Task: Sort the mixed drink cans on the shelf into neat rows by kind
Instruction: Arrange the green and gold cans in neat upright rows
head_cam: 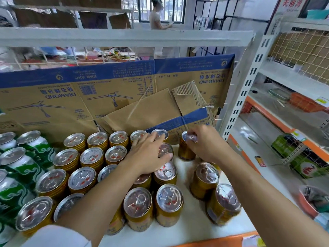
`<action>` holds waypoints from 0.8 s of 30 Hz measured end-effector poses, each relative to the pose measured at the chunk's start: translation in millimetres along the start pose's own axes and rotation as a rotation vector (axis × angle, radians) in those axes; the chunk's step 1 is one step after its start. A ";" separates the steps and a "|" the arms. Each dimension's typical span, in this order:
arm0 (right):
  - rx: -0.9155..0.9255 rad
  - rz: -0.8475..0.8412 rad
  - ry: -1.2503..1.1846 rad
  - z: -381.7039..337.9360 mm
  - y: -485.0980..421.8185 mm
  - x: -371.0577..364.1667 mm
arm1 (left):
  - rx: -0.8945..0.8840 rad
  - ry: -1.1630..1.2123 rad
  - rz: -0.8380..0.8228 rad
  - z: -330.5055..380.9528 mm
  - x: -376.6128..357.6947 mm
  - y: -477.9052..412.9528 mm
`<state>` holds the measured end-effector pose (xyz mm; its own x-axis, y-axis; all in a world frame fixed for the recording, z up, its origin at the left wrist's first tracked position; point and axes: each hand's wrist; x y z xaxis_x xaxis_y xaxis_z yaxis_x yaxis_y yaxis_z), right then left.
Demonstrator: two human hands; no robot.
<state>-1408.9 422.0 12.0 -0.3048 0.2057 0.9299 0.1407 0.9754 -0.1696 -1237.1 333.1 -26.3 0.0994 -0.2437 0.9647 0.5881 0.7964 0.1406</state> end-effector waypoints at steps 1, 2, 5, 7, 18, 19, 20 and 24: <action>-0.016 -0.014 0.004 4.4 -7.8 -0.8 | 0.020 -0.004 -0.009 -1.6 -3.1 -3.5; -0.027 -0.044 0.015 7.7 -15.2 -2.4 | 0.034 -0.008 -0.007 -3.2 -6.4 -5.5; -0.047 -0.142 0.047 17.7 -33.2 -12.9 | 0.038 -0.029 0.029 -7.4 -14.0 -7.6; -0.053 -0.194 0.055 22.6 -41.7 -17.3 | 0.034 -0.028 0.040 -8.1 -15.0 -8.1; -0.061 -0.240 0.088 30.9 -78.7 -14.0 | 0.049 -0.032 0.060 -8.7 -15.7 -11.0; -0.050 -0.232 0.131 29.5 -80.7 -15.0 | 0.053 -0.033 0.059 -8.9 -16.1 -11.0; -0.036 -0.221 0.167 28.3 -81.8 -16.2 | 0.059 -0.033 0.056 -9.2 -16.6 -11.1; 0.003 -0.231 0.214 31.0 -84.7 -18.4 | 0.063 -0.040 0.055 -9.3 -16.7 -12.0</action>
<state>-1444.5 338.0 -0.8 -0.1235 -0.0420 0.9915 0.0877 0.9947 0.0531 -1238.3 322.5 -46.1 0.0970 -0.1771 0.9794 0.5313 0.8414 0.0995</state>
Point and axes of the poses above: each hand's wrist, its own y-axis away from the middle knuckle, its own x-axis out of the back of the hand, z = x × y, and after that the axes turned 9 degrees about x, right-handed
